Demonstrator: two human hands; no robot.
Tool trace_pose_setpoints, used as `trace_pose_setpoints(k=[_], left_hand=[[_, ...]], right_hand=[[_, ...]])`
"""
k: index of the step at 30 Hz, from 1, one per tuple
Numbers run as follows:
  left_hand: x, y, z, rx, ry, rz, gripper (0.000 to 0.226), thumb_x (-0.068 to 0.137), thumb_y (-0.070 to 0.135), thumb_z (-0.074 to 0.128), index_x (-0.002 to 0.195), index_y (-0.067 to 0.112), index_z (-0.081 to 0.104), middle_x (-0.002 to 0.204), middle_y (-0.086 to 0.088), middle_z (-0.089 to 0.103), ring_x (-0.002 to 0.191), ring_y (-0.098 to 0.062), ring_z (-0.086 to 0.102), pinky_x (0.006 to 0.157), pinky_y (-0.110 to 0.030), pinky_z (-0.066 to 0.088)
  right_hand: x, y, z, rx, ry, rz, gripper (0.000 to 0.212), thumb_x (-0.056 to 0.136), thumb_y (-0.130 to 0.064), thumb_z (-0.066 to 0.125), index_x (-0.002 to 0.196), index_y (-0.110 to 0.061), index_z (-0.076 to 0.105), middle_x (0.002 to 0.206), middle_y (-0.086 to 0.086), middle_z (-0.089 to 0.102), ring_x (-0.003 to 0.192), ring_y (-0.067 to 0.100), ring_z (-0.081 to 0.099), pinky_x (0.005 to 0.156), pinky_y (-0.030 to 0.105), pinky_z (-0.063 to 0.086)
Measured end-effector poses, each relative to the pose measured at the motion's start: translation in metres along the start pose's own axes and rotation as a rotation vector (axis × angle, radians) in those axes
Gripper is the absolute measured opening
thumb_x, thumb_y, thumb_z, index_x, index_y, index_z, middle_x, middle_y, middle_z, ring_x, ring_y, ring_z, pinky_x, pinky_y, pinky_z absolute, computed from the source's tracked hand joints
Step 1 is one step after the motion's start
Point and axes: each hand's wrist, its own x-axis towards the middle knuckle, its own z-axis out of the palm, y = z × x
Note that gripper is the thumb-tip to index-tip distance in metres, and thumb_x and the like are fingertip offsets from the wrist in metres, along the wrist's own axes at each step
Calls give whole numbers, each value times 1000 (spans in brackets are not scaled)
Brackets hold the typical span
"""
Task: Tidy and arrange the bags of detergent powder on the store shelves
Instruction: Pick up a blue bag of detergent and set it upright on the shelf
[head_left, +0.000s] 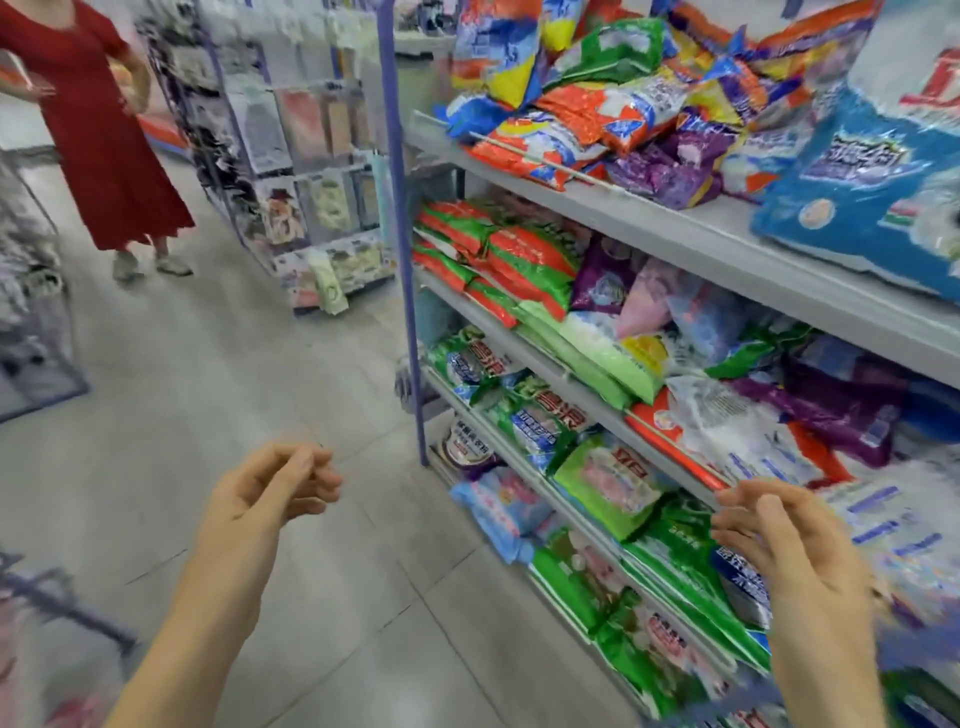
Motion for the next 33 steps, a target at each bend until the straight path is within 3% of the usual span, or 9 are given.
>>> trace_pose_setpoints(k=[3, 6, 9, 11, 17, 23, 26, 28, 33], left_hand=[[41, -4, 3, -7, -6, -5, 24, 95, 13, 47, 80, 9, 66, 63, 2, 66, 62, -11, 62, 59, -16, 52], [88, -1, 16, -50, -54, 20, 26, 81, 39, 57, 72, 21, 73, 67, -5, 67, 63, -13, 63, 59, -17, 53], [142, 3, 38, -69, -127, 68, 52, 53, 73, 69, 75, 26, 74, 69, -4, 68, 65, -13, 65, 61, -17, 54], [179, 5, 56, -71, -147, 81, 55, 51, 75, 70, 76, 26, 74, 70, -2, 69, 68, -19, 65, 62, -18, 54], [273, 12, 108, -113, -276, 142, 65, 43, 83, 67, 77, 29, 74, 71, -1, 70, 65, -13, 65, 64, -18, 54], [350, 12, 152, -122, -433, 174, 57, 52, 78, 66, 79, 29, 72, 73, -1, 70, 67, -11, 66, 66, -17, 54], [386, 11, 176, -149, -525, 171, 18, 81, 46, 64, 75, 31, 73, 73, -5, 70, 67, -12, 66, 64, -16, 54], [408, 12, 190, -128, -603, 190, 10, 81, 35, 66, 74, 32, 73, 73, -3, 71, 68, -13, 67, 66, -17, 54], [453, 17, 211, -155, -696, 210, 33, 90, 13, 52, 70, 29, 72, 66, 2, 70, 63, -8, 65, 63, -14, 53]], right_hand=[[27, -3, 28, -32, -1, -15, 63, 55, -85, 57, 88, -32, 66, 87, 0, 68, 78, 17, 65, 68, 19, 55], [62, -6, 48, -51, 33, -54, 60, 60, -83, 55, 89, -31, 66, 88, 0, 68, 76, 14, 65, 69, 20, 55], [105, -10, 63, -33, 102, -92, 30, 86, -50, 51, 89, -23, 64, 89, 7, 67, 75, 14, 64, 67, 18, 54], [134, -16, 72, -54, 140, -120, 20, 90, -33, 48, 88, -21, 65, 88, 5, 68, 77, 16, 64, 67, 18, 53], [213, -45, 103, -159, 182, -291, 15, 88, -29, 49, 91, -22, 62, 89, -6, 68, 79, 8, 62, 69, 17, 52], [299, -71, 124, -590, 188, -513, 6, 89, -33, 53, 90, -29, 58, 85, -15, 63, 82, 1, 58, 71, 13, 46], [349, -71, 132, -905, 190, -529, 15, 88, -27, 62, 99, -17, 64, 90, -5, 65, 86, 12, 58, 81, 29, 47], [377, -73, 142, -1160, 120, -536, 26, 85, -27, 67, 105, -11, 66, 98, 5, 68, 96, 24, 57, 87, 37, 42], [417, -73, 191, -1767, -106, -306, 56, 77, -66, 56, 110, -21, 62, 103, 1, 66, 109, 25, 54, 75, 32, 36]])
